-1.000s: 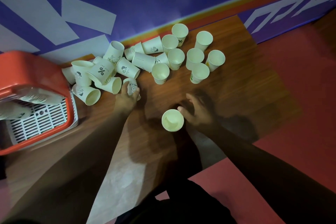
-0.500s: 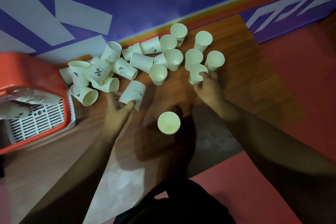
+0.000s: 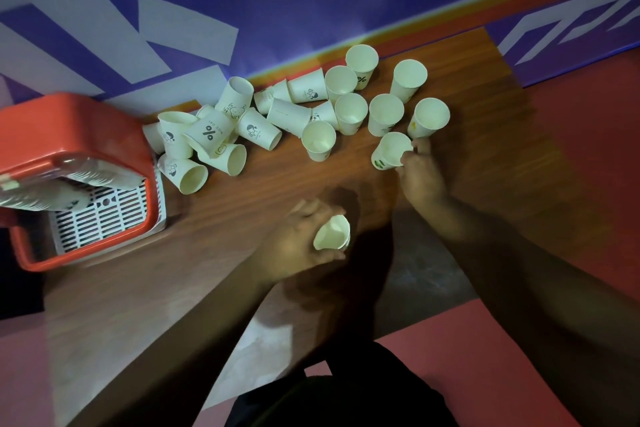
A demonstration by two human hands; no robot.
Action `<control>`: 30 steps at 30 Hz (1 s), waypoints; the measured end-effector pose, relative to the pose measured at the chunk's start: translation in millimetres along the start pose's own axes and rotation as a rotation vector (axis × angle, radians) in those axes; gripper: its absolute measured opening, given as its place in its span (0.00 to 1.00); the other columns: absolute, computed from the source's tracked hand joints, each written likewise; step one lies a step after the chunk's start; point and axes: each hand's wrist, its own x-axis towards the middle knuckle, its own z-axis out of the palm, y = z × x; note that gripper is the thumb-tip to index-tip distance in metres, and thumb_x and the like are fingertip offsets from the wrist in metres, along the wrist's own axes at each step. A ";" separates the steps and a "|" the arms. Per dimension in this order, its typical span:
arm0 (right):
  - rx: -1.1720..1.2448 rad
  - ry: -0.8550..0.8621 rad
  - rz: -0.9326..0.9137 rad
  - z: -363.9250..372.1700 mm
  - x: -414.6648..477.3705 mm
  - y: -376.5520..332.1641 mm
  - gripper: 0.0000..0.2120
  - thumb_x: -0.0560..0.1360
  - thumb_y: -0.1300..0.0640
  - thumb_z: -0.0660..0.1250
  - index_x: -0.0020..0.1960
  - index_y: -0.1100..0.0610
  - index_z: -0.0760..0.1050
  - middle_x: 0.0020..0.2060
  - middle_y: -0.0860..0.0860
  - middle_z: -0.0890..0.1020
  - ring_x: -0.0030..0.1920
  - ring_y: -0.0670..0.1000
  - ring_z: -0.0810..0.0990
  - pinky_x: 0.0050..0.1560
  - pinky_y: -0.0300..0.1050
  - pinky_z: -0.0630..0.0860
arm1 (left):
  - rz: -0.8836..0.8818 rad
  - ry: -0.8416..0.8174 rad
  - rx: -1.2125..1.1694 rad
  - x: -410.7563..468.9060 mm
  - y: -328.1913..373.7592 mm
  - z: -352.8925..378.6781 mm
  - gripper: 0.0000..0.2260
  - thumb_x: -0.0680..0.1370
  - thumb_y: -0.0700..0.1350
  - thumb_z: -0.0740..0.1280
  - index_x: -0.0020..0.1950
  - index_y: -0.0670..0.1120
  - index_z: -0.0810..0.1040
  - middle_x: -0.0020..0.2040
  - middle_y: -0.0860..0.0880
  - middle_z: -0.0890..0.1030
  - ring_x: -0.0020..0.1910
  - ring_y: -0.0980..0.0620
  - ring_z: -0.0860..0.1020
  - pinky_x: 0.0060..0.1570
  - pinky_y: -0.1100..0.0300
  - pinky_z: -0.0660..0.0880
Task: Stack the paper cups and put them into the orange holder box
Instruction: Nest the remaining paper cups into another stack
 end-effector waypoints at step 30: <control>0.179 -0.145 -0.555 -4.3 -110.0 -68.1 0.42 0.65 0.33 0.68 0.71 0.57 0.69 0.66 0.55 0.72 0.63 0.59 0.72 0.62 0.54 0.70 | -0.505 0.300 -0.022 107.0 -34.6 -39.2 0.31 0.74 0.54 0.76 0.69 0.40 0.69 0.64 0.40 0.71 0.62 0.45 0.71 0.60 0.56 0.67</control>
